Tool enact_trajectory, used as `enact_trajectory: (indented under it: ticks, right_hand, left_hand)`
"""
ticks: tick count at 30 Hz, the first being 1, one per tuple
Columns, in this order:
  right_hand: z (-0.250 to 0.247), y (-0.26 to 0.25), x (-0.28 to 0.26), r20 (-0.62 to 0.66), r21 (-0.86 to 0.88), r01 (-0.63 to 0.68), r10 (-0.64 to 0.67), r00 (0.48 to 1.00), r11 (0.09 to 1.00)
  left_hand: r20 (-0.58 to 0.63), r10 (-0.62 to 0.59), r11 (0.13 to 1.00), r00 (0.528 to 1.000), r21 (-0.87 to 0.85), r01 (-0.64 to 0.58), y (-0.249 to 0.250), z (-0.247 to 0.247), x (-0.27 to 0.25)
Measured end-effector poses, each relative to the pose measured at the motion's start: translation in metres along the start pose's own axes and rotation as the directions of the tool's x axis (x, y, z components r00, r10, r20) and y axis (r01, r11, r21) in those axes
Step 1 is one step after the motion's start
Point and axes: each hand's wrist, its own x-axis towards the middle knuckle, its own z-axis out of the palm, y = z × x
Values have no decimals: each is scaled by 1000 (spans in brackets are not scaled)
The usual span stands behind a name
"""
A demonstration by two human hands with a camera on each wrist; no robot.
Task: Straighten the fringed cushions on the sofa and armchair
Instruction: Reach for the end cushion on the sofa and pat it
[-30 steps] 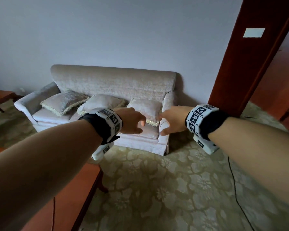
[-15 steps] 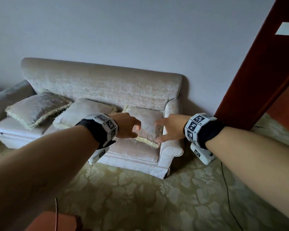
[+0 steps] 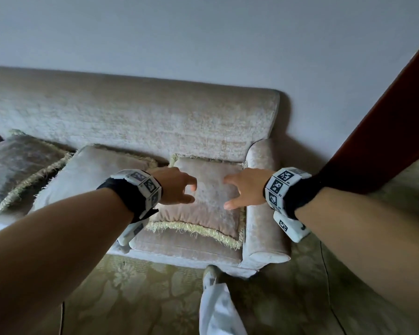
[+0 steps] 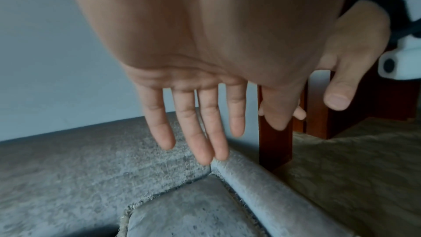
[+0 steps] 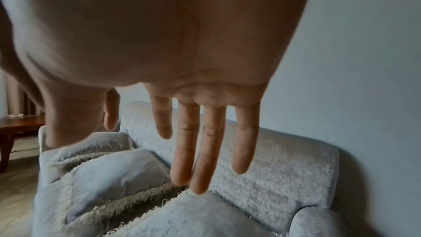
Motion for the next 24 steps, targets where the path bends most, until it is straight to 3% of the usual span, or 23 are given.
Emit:
enact_trajectory:
  ticks: [7,11,13,16,19,24]
  right_hand:
    - [28,77,198,139,118,-16,-1,990,993]
    - [70,115,287,161,254,-97,57,985,962]
    - [97,130,321,137,365,-155,112,984,918]
    - [142,152,366,91,512,-273,264,960,814]
    - [187,170,398,71,622,-394,452,889,677]
    - [240,181,420,176,746,-520,630,756,416]
  left_hand:
    - [164,-2,986,987,-167,30,-93,53,181]
    - [167,-39,914,985,-394,103,-137,104,261]
    - [148,-86,834,985,-530,152,-153,136,293]
    - [123,-206,639,971,-734,229,-176,181,337]
    - [141,-333,438,932,-852,286,-200,223,379]
    - [286,-475,225,832,-875,429,-229,288,418]
